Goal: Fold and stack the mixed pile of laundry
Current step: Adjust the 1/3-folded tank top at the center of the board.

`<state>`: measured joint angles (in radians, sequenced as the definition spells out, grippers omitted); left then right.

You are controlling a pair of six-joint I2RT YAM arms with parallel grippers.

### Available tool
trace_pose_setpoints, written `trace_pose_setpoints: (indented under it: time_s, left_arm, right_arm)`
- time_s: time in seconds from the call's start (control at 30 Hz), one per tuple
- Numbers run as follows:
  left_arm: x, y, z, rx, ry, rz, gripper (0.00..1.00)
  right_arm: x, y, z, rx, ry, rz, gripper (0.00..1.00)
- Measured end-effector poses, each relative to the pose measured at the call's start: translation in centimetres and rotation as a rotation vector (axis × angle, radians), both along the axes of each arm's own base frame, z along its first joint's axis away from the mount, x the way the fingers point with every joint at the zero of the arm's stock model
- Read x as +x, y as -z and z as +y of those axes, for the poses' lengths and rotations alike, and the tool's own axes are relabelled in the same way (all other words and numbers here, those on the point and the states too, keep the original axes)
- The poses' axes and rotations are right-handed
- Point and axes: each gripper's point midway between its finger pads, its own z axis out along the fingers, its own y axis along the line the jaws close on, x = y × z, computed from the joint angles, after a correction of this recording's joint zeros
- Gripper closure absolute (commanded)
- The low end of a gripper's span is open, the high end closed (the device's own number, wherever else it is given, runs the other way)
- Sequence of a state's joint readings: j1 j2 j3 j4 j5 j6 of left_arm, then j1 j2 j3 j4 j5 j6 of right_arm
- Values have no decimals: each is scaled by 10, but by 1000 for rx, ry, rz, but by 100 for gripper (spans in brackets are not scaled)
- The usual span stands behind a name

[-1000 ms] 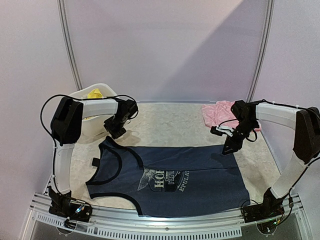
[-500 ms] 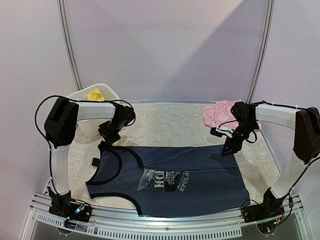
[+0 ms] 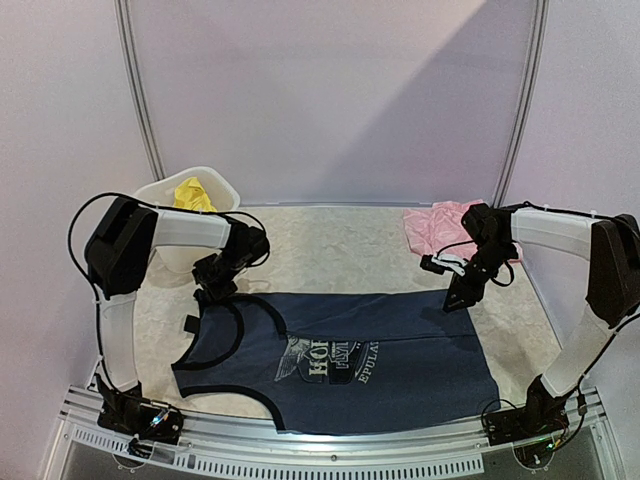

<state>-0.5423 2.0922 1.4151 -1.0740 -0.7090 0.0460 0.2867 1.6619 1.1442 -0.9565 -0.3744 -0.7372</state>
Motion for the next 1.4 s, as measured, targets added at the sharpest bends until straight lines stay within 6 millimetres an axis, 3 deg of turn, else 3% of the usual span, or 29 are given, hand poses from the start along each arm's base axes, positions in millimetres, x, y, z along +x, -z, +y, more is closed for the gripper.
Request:
trace_pose_setpoints:
  time_s: [0.4,0.67,0.87,0.93,1.03,1.13,1.2,1.27,1.33,1.4]
  left_arm:
    - [1,-2,20,7,-72,-24,54]
    - [7,-36,14,-97,-97,-135,53]
    - [3,-32,9,-97,-82,-110,50]
    - [3,-45,-1,-114,-40,-134,47]
    - [-3,-89,-39,-194,91,-223,47]
    - [-16,-134,-84,-326,210,-302,46]
    - [-25,-151,-111,-417,269,-321,46]
    - [-33,-152,-131,-463,310,-310,45]
    - [-41,-140,-147,-475,342,-273,46]
    - [-48,-122,-163,-484,363,-229,48]
  right_arm:
    - [-4,21,-12,-74,3,19,68]
    - [2,51,-24,-132,20,63,69]
    - [4,47,-29,-147,28,45,67]
    - [6,32,-29,-135,27,-2,64]
    - [-2,-5,-31,-100,-2,-135,61]
    - [-32,-41,-36,-70,-77,-251,61]
    - [-53,-44,-39,-71,-139,-253,62]
    - [-76,-36,-42,-85,-199,-198,63]
    - [-98,-21,-45,-103,-255,-122,69]
    - [-107,-14,-47,-115,-282,-94,74]
